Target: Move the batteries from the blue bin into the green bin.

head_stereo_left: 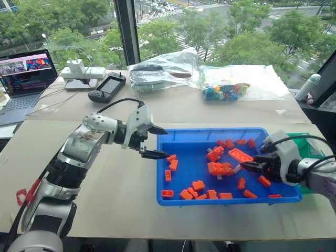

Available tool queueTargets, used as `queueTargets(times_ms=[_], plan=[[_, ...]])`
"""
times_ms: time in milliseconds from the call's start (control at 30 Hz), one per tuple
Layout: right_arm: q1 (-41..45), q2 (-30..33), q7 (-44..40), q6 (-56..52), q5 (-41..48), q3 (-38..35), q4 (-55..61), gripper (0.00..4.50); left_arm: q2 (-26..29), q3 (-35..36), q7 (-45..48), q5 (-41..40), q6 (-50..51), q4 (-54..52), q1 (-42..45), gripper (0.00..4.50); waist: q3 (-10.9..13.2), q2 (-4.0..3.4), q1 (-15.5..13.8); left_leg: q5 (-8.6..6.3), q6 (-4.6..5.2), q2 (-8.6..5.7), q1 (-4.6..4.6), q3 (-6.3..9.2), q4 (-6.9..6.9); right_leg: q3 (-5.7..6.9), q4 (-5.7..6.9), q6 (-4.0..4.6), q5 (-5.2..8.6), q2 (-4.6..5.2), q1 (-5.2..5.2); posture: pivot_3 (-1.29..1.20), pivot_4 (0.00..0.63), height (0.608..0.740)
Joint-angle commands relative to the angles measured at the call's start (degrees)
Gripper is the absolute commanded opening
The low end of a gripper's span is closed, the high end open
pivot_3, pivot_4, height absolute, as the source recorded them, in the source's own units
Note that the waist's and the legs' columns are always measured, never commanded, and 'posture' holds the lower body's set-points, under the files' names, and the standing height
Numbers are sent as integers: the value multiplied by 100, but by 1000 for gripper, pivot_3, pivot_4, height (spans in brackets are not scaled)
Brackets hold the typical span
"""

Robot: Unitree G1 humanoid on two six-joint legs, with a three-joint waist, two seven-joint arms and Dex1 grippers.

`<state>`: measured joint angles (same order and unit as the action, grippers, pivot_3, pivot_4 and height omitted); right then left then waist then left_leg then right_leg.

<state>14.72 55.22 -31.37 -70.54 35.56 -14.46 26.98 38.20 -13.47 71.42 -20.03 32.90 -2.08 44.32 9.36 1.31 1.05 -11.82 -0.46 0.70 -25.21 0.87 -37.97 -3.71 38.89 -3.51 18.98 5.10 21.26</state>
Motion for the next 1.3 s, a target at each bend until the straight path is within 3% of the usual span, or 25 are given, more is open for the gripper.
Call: queueTargets(times_ms=[33,133,367,433,633,767,933,1100,1167,1300], plan=[[445,211,261,572,-639,202,-338,1446,-11,149,-43,-106,56,-236,45,4500,0,0,7,0,0,0,0,0,0,0,0,0,0,-1,0,0,150,732],[594,183,530,1066,-1227,498,-931,1446,-30,159,-95,-100,52,-265,42,4500,0,0,-2,0,0,0,0,-1,0,1,0,0,0,0,1,0,150,732],[736,-166,479,1337,-1372,436,-1361,1446,13,210,-159,-115,94,-337,-5,4500,0,0,-8,0,0,-4,-1,-4,0,-1,6,0,0,5,2,0,150,732],[768,-264,473,1452,-1432,494,-1451,2463,-6,219,-195,-133,151,-359,-9,4500,0,0,6,0,0,-2,-1,-4,0,-1,6,0,0,3,2,0,150,732],[670,-340,359,1558,-1486,416,-1467,4436,-28,228,-215,-156,253,-366,10,4500,0,0,-3,0,0,-2,-1,-3,0,0,7,0,0,3,2,0,150,732],[608,-218,174,1700,-1463,355,-1248,4482,-48,232,-195,-192,269,-371,2,4500,0,0,-8,0,0,-4,-1,-3,0,-1,7,0,0,5,2,0,150,732],[61,670,-1441,2301,-1023,428,-3,4482,-212,179,-269,-105,123,-243,116,4500,0,-1,-17,0,0,-4,-2,-3,0,0,4,0,0,5,2,0,150,732],[-278,1292,-2105,2309,-1015,602,145,4482,-368,228,-278,-226,265,-328,143,4500,0,0,-19,0,0,-2,-2,1,-8,3,-1,0,0,3,-5,0,150,732],[-295,1391,-2293,2471,-1091,759,81,4482,-358,226,-258,-233,266,-328,120,4500,0,0,-8,0,1,-1,-1,2,-9,3,-1,0,0,2,-4,0,150,732],[-202,1800,-2899,3946,-2000,1437,-396,4482,-361,219,-278,-242,267,-313,133,4500,0,-1,12,0,0,-2,-1,-1,-10,1,-4,0,0,3,1,0,150,732]])
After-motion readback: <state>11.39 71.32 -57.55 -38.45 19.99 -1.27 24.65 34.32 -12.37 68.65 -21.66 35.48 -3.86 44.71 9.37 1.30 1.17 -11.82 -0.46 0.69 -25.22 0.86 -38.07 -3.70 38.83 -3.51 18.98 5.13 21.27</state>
